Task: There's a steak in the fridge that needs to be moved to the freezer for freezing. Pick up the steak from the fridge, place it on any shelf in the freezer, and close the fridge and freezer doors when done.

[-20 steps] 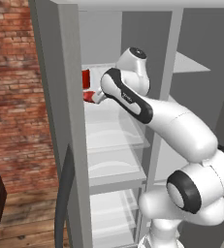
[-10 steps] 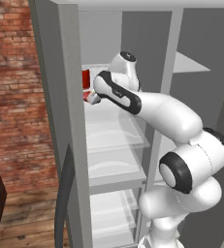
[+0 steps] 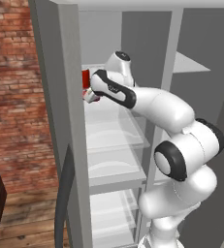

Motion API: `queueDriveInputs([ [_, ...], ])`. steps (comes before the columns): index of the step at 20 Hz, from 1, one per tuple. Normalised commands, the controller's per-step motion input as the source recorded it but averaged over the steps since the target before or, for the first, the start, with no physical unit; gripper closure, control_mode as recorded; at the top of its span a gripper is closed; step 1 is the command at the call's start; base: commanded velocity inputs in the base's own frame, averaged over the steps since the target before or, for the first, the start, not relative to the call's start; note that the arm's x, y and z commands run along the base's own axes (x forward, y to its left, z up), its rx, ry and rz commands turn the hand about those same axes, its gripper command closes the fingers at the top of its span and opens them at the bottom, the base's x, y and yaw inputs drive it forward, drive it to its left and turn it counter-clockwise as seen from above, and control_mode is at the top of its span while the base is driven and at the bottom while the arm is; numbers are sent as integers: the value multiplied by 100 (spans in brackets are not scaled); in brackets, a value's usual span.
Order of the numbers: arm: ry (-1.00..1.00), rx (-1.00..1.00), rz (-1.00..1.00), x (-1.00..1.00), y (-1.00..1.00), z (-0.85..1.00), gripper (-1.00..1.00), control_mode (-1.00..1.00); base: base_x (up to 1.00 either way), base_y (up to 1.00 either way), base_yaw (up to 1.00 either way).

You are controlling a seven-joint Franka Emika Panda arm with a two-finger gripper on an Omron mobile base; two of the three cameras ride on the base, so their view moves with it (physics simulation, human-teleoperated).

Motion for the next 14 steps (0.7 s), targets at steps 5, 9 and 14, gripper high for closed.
queueDriveInputs([
  [5,3,0,0,0,66,-67,100,-100,0,0,0],
  [9,5,0,0,0,23,-73,100,-100,0,0,0],
  [14,0,0,0,-46,-6,-55,100,-100,0,0,0],
])
